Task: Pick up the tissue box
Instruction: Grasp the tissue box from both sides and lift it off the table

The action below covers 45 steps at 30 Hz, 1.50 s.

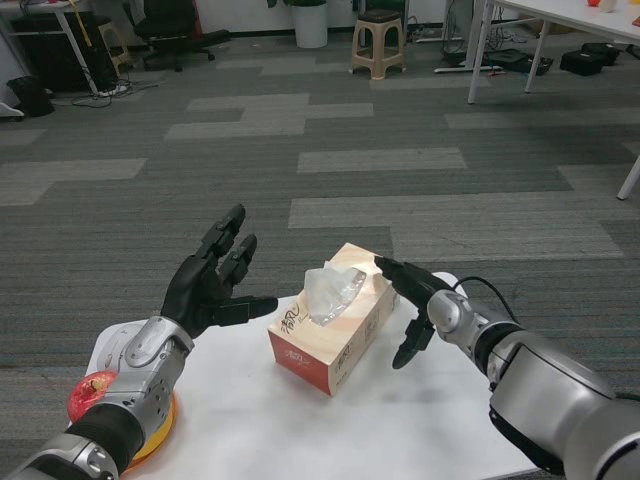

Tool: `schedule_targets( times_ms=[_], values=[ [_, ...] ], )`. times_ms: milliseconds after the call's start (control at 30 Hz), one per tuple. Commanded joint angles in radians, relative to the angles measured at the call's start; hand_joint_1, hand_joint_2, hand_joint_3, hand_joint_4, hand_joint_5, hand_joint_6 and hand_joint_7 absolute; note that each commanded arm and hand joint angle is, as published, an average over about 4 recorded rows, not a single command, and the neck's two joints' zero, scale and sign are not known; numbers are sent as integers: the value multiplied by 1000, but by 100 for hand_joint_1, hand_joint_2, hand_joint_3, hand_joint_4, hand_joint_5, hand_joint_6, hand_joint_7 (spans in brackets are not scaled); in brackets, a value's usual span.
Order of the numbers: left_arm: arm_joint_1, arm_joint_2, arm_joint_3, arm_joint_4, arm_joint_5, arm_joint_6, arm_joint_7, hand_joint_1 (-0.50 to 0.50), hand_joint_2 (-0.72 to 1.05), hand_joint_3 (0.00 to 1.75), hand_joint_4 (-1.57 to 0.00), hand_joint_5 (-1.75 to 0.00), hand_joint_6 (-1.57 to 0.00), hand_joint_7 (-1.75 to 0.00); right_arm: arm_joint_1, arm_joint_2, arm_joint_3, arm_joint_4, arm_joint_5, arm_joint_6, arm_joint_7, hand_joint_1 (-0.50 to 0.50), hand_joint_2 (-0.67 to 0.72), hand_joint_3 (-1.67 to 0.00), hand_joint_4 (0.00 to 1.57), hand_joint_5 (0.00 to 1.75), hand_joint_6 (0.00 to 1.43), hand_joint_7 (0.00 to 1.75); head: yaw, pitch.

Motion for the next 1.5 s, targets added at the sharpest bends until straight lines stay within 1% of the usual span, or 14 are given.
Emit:
schedule_targets(
  times_ms=[33, 233, 567, 633, 767, 867, 967, 1033, 1100, 1200, 1267, 1367, 1433, 1500],
  values=[
    [-15, 9, 3, 2, -2, -5, -1, 50, 105, 9, 0, 0, 0, 0, -33, 5, 34, -22, 11, 2, -3, -25, -3, -32, 0, 0, 0, 0, 0, 0],
    [-12, 9, 3, 0, -2, -6, -1, 50, 105, 7, 0, 0, 0, 0, -36, 3, 82, -32, 24, 2, -1, -25, -3, -32, 0, 0, 0, 0, 4, -2],
    [-6, 9, 6, -2, -2, -7, -1, 50, 105, 9, 0, 0, 0, 0, -41, 0, 146, -63, 36, 2, 5, -25, -3, -32, 0, 0, 0, 0, 5, -1],
    [-5, 9, 6, -3, -2, -8, -1, 50, 105, 9, 0, 0, 0, 0, -42, -1, 159, -73, 38, 2, 6, -25, 0, -32, 0, 0, 0, 0, 4, -1],
    [-3, 9, 7, -3, -2, -8, -1, 50, 105, 0, 0, 0, 0, 0, -44, -2, 185, -88, 45, 2, 6, -25, 3, -32, 0, 0, 0, 0, 5, -1],
    [-2, 9, 8, -3, -2, -8, -1, 50, 105, 7, 0, 0, 0, 0, -44, -3, 203, -98, 51, 2, 7, -25, 3, -32, 0, 0, 0, 0, 5, -1],
    [-2, 8, 13, -1, -2, -8, -1, 50, 105, 2, 0, 0, 0, 0, -44, -4, 217, -109, 54, 1, 10, -25, 3, -32, 0, 0, 0, 0, 7, 0],
    [-2, 7, 21, 5, -2, -9, 0, 50, 105, 2, 0, 0, 0, 0, -44, -5, 220, -114, 55, 1, 11, -25, 3, -32, 0, 0, 0, 0, 8, 0],
    [-2, 6, 31, 17, 0, -14, 1, 50, 105, 7, 0, 0, 0, 0, -44, -5, 220, -116, 55, 1, 11, -25, 3, -32, 0, 0, 0, 0, 8, 0],
    [4, 4, 66, 44, 8, -30, 14, 50, 105, 7, 0, 0, 0, 0, -44, -6, 224, -122, 56, 1, 13, -25, 3, -32, 0, 0, 0, 0, 8, 0],
    [12, 2, 93, 58, 18, -35, 19, 50, 100, 7, 0, 0, 0, 0, -44, -6, 227, -125, 57, 1, 14, -25, 3, -32, 0, 0, 0, 0, 8, 0],
    [17, 2, 120, 75, 23, -35, 19, 50, 91, 0, 0, 0, 0, 0, -44, -6, 227, -127, 57, 1, 14, -25, 3, -32, 0, 0, 0, 0, 8, 0],
    [21, 2, 139, 91, 24, -35, 19, 50, 87, 2, 0, 0, 0, 0, -44, -7, 227, -129, 57, 1, 14, -25, 3, -32, 0, 0, 0, 0, 8, 0],
    [24, 4, 158, 110, 28, -34, 19, 50, 91, 2, 0, 0, 0, 0, -44, -7, 227, -130, 58, 1, 14, -25, 3, -32, 0, 0, 0, 0, 8, 0]
  ],
)
